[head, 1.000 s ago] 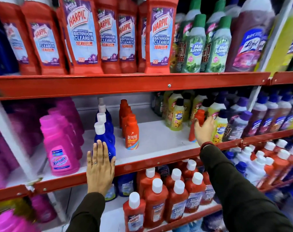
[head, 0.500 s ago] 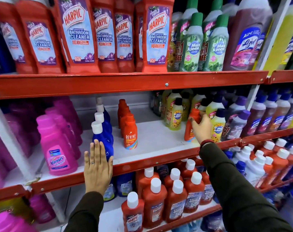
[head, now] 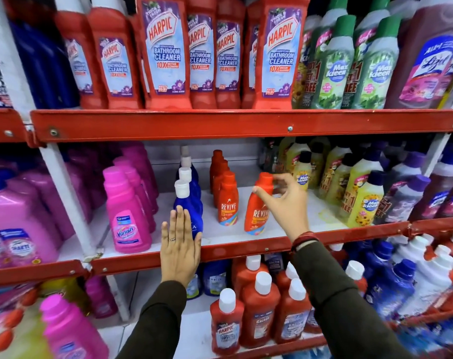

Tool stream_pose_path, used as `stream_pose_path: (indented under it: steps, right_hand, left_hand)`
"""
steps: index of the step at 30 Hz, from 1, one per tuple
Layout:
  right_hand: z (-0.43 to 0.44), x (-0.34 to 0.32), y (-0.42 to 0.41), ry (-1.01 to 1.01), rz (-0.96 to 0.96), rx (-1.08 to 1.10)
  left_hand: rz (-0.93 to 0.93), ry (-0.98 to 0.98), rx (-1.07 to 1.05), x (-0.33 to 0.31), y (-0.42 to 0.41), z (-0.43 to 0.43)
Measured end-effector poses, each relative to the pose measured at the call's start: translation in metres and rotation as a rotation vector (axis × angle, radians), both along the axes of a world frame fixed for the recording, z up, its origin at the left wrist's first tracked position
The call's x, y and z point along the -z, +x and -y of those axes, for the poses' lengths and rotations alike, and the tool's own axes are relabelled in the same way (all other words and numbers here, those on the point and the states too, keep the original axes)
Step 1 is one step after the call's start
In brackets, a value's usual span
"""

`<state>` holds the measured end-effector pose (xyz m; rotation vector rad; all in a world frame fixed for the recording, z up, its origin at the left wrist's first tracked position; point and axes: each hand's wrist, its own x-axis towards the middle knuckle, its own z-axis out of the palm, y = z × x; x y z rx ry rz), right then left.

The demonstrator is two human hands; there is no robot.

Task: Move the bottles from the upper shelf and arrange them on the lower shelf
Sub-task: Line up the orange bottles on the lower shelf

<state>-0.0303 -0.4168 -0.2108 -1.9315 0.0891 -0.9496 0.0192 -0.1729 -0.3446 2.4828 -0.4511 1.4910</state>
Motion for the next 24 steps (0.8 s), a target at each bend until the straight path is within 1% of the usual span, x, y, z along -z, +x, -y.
stream_pose_path:
  steps: [3, 9, 17, 24]
  right_hand:
    - [-0.024, 0.010, 0.004, -0.024, -0.035, -0.035]
    - [-0.049, 0.020, 0.010, -0.068, -0.085, -0.039]
    - [-0.058, 0.022, 0.012, -0.131, -0.085, 0.010]
    - [-0.058, 0.026, 0.009, -0.115, -0.091, -0.019]
  left_hand:
    - [-0.007, -0.001, -0.002, -0.001, 0.000, 0.000]
    - [-0.021, 0.004, -0.017, 0.001, 0.001, -0.001]
    - [-0.057, 0.024, -0.028, 0.002, 0.000, -0.001]
    - [-0.119, 0.026, 0.014, -0.002, -0.006, -0.003]
